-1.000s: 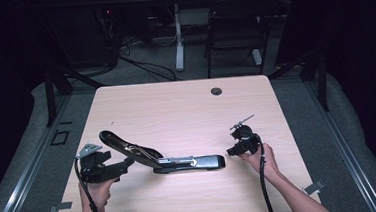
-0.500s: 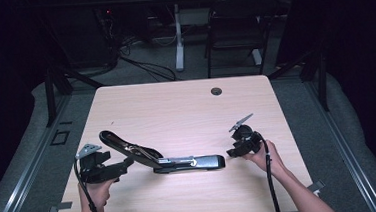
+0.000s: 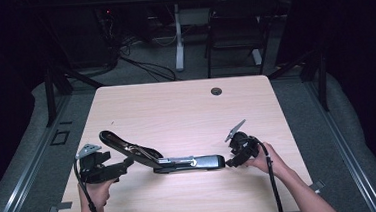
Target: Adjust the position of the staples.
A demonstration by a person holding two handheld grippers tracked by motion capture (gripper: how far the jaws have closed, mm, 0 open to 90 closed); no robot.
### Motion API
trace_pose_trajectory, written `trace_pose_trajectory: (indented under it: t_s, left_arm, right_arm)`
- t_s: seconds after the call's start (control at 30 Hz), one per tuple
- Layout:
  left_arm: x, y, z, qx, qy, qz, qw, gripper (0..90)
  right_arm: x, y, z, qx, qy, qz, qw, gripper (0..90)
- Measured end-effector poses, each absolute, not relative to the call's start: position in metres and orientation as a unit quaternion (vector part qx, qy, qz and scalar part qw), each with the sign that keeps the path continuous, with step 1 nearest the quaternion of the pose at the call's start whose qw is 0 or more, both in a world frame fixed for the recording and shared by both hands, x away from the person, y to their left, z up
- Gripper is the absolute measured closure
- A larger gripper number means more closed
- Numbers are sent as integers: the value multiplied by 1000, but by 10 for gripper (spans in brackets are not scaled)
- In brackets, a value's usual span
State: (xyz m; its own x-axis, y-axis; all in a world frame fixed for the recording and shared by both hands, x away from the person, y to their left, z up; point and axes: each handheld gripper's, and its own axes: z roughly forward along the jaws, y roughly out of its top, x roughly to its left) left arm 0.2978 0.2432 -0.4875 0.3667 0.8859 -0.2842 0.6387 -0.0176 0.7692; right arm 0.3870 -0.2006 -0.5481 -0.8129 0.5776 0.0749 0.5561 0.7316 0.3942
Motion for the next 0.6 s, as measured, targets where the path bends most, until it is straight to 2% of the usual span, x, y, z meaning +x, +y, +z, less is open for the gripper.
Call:
trace_pose_trajectory:
  t_s: [0.3,0.6]
  left_arm:
    - [298,242,-488,697,546,141,443,58]
    - [298,243,-488,698,547,143,441,58]
  right_arm:
    - [392,-198,-547,404,887,213,65,349]
    - [389,-190,-552,391,901,166,84,365]
